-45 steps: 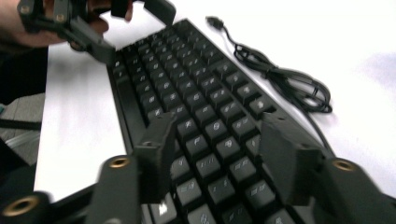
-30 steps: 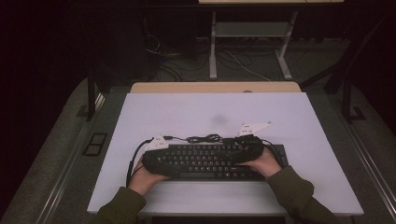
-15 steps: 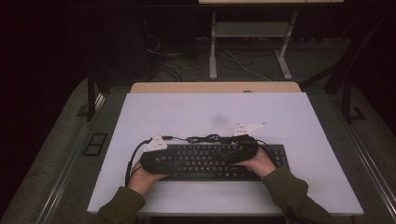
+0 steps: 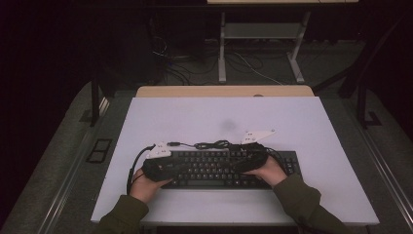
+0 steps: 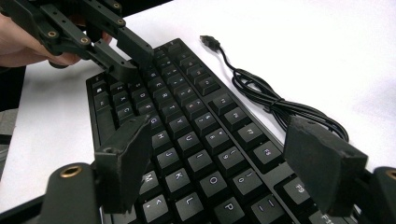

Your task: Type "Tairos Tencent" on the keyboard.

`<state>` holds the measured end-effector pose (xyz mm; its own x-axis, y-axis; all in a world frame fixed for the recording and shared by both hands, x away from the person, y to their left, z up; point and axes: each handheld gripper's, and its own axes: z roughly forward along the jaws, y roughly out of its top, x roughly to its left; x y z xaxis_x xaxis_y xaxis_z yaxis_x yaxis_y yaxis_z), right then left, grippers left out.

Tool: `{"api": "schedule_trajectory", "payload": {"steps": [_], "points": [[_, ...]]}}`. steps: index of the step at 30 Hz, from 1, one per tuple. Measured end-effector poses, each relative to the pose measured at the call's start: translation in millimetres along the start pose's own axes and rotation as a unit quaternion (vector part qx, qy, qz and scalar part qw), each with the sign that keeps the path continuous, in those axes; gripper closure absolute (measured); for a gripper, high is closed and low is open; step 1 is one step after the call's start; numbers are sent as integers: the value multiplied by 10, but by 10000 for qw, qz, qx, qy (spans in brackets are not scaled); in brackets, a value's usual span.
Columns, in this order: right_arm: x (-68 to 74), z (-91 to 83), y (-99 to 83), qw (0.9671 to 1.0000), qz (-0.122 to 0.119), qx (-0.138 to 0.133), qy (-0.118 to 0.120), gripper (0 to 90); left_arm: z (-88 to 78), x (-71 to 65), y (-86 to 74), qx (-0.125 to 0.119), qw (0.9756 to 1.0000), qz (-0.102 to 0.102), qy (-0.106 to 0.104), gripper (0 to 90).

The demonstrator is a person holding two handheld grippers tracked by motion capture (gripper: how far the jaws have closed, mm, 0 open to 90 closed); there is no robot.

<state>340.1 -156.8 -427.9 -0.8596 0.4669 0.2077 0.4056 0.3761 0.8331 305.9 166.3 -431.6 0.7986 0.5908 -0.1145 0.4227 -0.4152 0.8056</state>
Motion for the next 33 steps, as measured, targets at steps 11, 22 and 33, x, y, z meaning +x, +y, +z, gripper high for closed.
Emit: {"api": "schedule_trajectory", "payload": {"steps": [11,22,33], "points": [[5,5,-1,10000,-19,-3,-25,231,-22,36,-11,171,9998,-136,14,890],[10,4,0,10000,-27,-2,-29,231,-74,69,-47,314,9994,-127,73,891],[9,5,3,10000,-38,4,-40,232,-117,77,-101,330,9993,-173,75,890]]}}
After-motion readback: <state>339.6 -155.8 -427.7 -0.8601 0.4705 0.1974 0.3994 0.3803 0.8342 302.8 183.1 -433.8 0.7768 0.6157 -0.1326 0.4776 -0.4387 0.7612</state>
